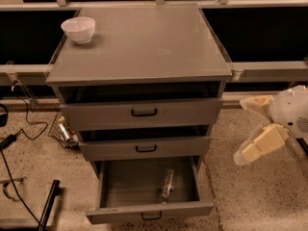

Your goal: Pick water bottle from bottom drawer and place on counter

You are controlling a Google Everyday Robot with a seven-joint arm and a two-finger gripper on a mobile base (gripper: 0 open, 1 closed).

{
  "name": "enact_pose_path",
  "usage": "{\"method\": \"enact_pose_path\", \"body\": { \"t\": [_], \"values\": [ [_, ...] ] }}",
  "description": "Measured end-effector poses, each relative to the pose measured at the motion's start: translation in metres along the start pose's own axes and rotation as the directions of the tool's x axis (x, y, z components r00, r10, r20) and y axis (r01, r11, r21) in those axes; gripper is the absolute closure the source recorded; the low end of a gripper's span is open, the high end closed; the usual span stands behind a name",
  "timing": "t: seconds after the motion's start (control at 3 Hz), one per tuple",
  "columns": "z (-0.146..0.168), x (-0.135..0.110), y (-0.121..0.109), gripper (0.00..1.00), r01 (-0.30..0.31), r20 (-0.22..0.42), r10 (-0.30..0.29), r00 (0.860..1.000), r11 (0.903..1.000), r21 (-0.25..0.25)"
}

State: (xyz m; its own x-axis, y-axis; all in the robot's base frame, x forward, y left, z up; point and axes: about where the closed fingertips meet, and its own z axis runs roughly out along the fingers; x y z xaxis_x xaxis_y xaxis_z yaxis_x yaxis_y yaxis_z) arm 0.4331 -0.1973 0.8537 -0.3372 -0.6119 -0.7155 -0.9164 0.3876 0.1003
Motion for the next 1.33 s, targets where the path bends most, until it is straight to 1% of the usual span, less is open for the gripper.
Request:
{"method": "enact_pose_path", "body": {
  "t": [0.33, 0.67, 1.0, 1.33],
  "values": [
    [0.017, 0.023, -0.013, 0.0, -0.028, 0.042, 0.026, 0.999, 0.9991, 0.033],
    [0.041, 0.053, -0.035, 0.0, -0.082, 0.071, 0.08, 0.994, 0.9962, 0.031],
    [0.044, 0.055, -0.035, 0.0, -0.081, 0.07, 0.079, 0.994, 0.9962, 0.032],
    [0.061, 0.069, -0.031, 0.0, -0.076, 0.064, 0.073, 0.995, 0.9965, 0.037]
  ]
}}
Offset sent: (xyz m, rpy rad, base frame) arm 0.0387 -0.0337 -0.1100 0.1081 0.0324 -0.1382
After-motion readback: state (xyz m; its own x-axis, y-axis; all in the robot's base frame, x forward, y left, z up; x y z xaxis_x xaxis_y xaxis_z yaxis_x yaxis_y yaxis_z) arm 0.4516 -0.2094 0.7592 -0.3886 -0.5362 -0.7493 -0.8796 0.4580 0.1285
